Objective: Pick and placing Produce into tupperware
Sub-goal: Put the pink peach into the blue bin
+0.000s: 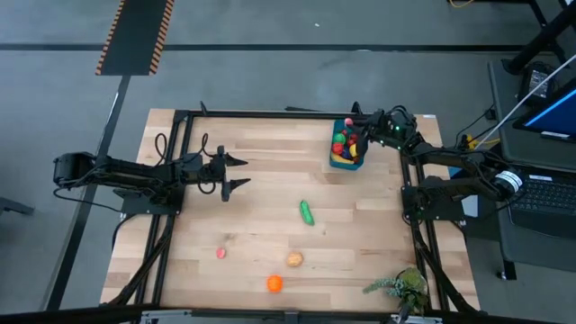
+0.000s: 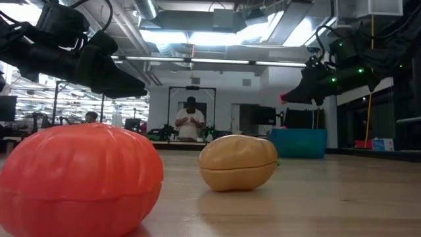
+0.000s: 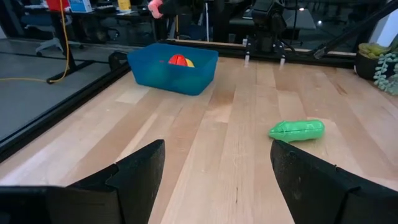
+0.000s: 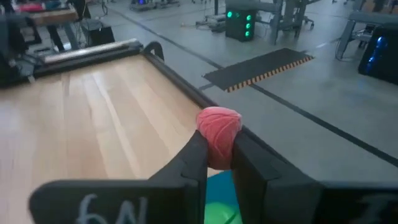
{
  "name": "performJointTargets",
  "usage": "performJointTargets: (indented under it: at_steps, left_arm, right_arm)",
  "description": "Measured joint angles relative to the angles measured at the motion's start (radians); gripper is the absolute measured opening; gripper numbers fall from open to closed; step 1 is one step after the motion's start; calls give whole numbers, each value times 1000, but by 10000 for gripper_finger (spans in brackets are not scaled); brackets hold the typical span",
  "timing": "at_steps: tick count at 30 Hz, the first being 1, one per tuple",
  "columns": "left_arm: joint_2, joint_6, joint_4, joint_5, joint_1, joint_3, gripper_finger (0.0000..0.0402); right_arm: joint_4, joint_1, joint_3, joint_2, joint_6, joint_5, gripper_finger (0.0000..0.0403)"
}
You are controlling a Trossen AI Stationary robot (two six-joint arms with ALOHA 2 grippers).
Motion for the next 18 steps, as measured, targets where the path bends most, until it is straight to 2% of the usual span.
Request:
performJointTargets:
  at_steps: [4, 7, 18]
  left_arm:
    - [0, 0, 0, 0, 0, 0, 286]
    - [0, 0, 0, 0, 0, 0, 286]
    - [0, 0, 0, 0, 0, 0, 286]
  right_arm:
    - [-45, 0, 1, 0, -47, -4, 52]
    - [-163, 0, 40, 0, -84, 1, 51]
    - [-898, 1, 364, 21, -269, 9, 50]
